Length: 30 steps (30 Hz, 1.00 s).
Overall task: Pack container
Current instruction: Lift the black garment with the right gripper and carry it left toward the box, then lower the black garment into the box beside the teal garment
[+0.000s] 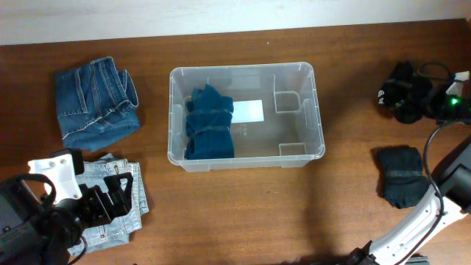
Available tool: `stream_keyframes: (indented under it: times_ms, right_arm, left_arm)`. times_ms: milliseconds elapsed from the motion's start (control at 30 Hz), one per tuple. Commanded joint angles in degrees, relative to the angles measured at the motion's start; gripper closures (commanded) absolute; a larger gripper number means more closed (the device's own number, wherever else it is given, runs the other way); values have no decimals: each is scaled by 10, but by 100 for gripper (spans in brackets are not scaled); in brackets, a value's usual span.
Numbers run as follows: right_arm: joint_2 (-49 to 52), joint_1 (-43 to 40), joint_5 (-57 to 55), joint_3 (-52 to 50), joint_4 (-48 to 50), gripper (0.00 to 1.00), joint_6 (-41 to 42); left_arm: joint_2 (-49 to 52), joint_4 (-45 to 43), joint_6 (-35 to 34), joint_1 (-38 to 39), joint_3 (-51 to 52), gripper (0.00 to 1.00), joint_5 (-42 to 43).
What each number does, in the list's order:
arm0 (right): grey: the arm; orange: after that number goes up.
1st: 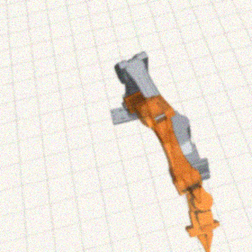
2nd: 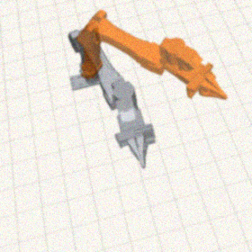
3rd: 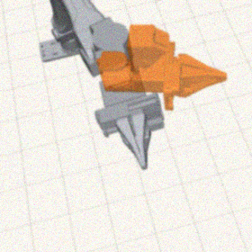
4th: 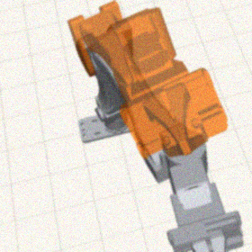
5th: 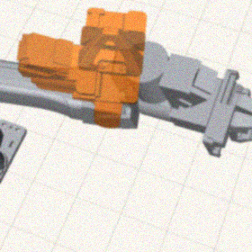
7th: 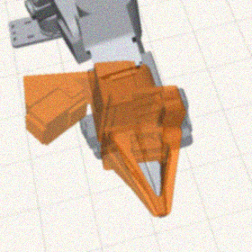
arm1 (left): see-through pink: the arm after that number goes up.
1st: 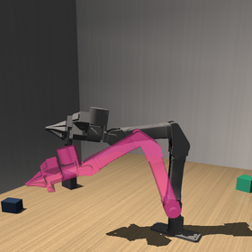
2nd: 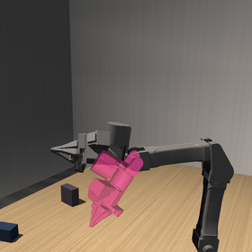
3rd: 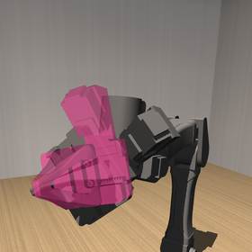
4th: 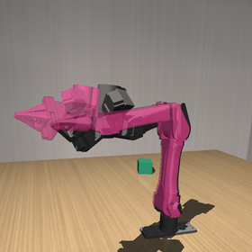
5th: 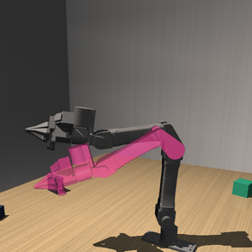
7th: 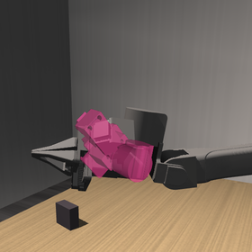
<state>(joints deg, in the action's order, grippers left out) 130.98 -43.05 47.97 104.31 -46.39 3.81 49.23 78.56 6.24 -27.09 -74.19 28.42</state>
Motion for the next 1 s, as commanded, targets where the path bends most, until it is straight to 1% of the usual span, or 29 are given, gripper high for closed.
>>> stream_keyframes:
  times_ms: [0,100,200,367,400,433,567,600,733,867,967]
  right_arm:
    - [-89,5,72,33,-14,96,-3]
    - [-130,9,109,33,-37,96,-3]
    - [-182,16,133,33,-85,96,-5]
    - [-272,63,120,33,-194,96,-74]
    - [-306,97,89,33,-224,96,-83]
    - [-320,116,66,33,-234,96,-83]
    - [-360,219,-25,33,-251,96,-80]
    - [-364,265,-51,33,-252,96,-75]
    - [-357,375,-110,32,-245,96,-30]
    - [-336,482,-196,31,-235,95,9]
    - [-319,533,-237,31,-232,94,35]
  left_arm:
    - [0,-1,7,0,-1,1,0]
    - [0,-1,7,0,-1,0,0]
    - [0,-1,7,0,-1,1,0]
    - [0,-1,7,0,-1,1,0]
    - [0,-1,7,0,-1,0,0]
    - [0,-1,7,0,-1,1,0]
    - [0,-1,7,0,-1,1,0]
    - [0,-1,7,0,-1,1,0]
    - [0,-1,7,0,-1,1,0]
    - [0,-1,7,0,-1,1,0]
    - [0,-1,7,0,-1,0,0]
